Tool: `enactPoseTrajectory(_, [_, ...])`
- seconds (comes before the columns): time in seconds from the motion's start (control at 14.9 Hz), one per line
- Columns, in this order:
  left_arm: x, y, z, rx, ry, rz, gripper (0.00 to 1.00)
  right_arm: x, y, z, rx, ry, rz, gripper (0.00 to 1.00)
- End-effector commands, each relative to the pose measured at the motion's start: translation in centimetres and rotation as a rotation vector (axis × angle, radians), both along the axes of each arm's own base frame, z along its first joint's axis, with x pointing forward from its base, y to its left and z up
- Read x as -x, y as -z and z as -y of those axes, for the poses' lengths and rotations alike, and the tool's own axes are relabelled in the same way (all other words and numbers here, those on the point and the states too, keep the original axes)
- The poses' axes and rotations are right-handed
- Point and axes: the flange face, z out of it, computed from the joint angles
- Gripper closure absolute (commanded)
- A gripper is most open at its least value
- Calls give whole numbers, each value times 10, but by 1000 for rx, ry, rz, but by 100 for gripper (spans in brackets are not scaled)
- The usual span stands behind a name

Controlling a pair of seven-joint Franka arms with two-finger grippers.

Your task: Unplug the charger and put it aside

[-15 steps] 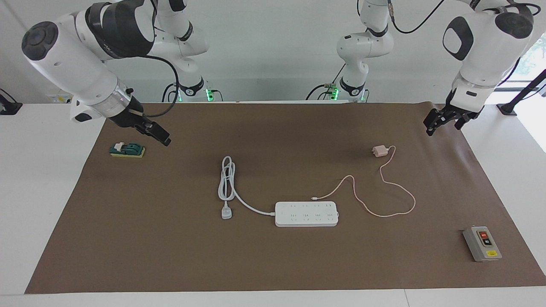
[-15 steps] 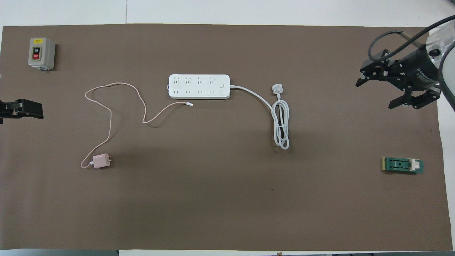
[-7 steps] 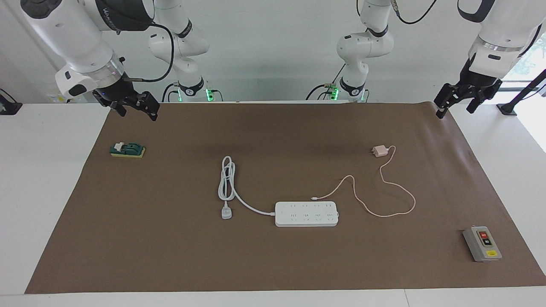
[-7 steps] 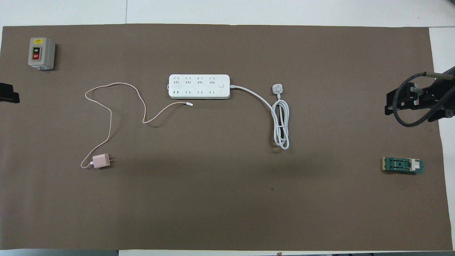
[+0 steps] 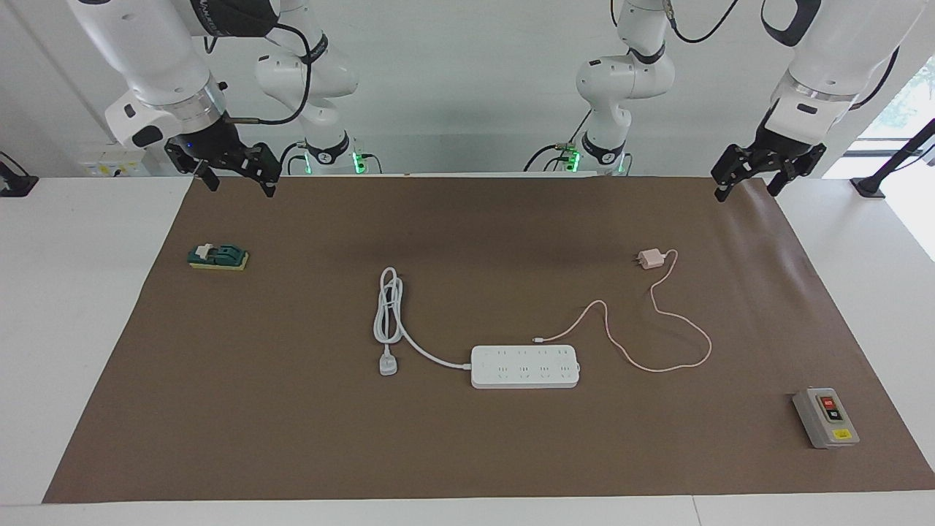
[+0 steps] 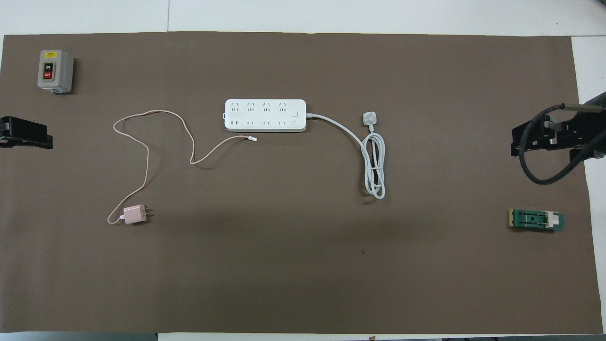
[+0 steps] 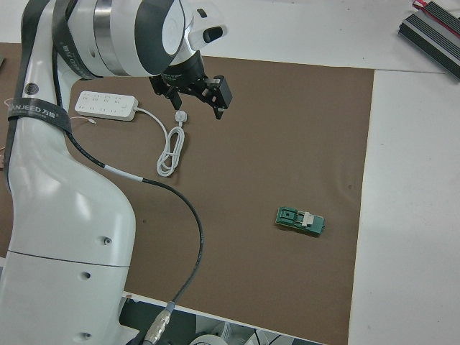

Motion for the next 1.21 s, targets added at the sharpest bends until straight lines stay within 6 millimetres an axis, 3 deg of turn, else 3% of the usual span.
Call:
enactPoseTrajectory(0.0, [18,0,9,16,66,-16,0,17,4,15,5,-100,37,0])
enactPoseTrajectory(0.13, [25,10,21,14,81,-45,0,26,4,26,1,-119,38,0])
enactPoseTrajectory(0.54, [28,13,27,-1,93,-83,0,29,4,27,0,-122,38,0])
enactPoseTrajectory(1.14, [35,12,37,-1,114,-103,0,4,16,20,28,-190,60,0])
